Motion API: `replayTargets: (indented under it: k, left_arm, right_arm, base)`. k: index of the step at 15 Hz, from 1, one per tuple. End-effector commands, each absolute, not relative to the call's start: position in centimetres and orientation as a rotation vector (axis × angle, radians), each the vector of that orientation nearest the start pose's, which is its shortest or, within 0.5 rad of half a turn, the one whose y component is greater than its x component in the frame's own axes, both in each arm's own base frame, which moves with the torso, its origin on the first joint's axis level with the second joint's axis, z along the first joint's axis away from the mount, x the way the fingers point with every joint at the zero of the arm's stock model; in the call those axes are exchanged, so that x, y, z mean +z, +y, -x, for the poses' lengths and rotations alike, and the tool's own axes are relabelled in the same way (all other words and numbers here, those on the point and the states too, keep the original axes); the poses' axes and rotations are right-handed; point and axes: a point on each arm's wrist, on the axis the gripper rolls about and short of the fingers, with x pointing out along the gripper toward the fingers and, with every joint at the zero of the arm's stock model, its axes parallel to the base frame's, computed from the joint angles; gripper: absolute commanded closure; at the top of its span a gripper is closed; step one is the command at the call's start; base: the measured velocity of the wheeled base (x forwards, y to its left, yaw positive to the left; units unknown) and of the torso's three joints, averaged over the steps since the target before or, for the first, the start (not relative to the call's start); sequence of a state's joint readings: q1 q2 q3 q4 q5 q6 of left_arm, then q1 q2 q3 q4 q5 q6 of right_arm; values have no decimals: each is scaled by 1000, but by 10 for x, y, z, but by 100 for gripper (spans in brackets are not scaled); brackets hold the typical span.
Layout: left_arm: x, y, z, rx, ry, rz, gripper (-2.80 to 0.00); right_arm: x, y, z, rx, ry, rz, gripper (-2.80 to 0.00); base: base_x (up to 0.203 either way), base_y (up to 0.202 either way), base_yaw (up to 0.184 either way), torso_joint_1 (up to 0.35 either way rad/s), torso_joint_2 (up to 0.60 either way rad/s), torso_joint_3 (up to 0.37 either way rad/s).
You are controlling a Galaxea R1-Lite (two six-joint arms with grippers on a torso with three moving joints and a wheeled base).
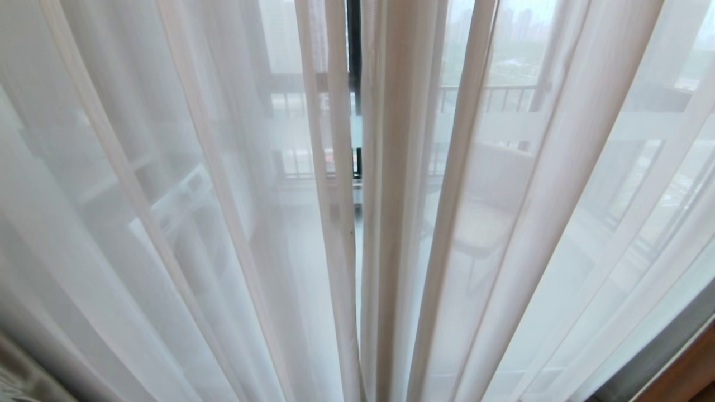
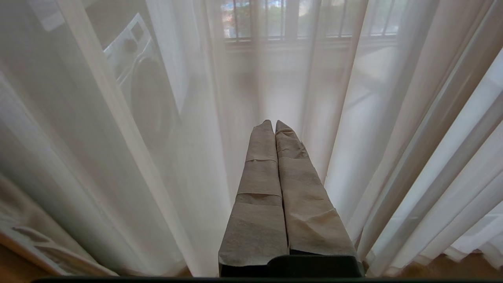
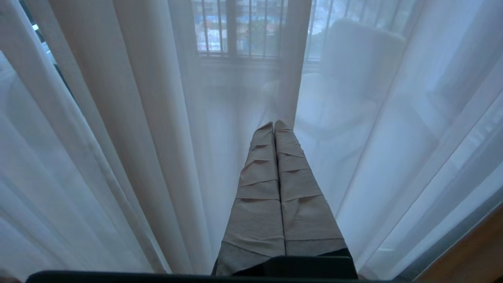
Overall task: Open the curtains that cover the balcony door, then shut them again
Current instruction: Pull the outer curtains open on both sides
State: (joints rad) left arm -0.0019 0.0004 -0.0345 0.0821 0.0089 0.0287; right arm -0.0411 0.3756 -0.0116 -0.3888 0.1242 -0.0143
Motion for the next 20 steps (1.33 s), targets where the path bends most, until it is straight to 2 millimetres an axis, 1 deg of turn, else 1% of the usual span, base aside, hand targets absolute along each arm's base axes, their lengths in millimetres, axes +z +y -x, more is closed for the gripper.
replayTargets:
  k: [1,3,5,8,10,20]
  left_arm:
    - [77,0,26,7,48,-29,0]
    - [76,0,26,5,49,-29,0]
    - [77,0,26,6,48,-29,0]
    - [76,0,26,7,48,-28,0]
    - [77,0,26,6,46,-28,0]
    - [76,0,26,7,48,-28,0]
  right_arm:
    - [107,2,1,111,-33,17,0]
    - [93,1,6,66,44,14,0]
    - [88,1,12,47,29,8,0]
    - [82,0,23,21,-55,7,0]
    - [75,0,23,-3,5,9,0]
    - [76,0,23,-5,-2,8,0]
  base:
    - [0,0,0,0,0,0]
    - [0,0,0,0,0,0]
    - [0,0,0,0,0,0]
    - [0,0,0,0,0,0]
    - [0,0,0,0,0,0]
    - [0,0,0,0,0,0]
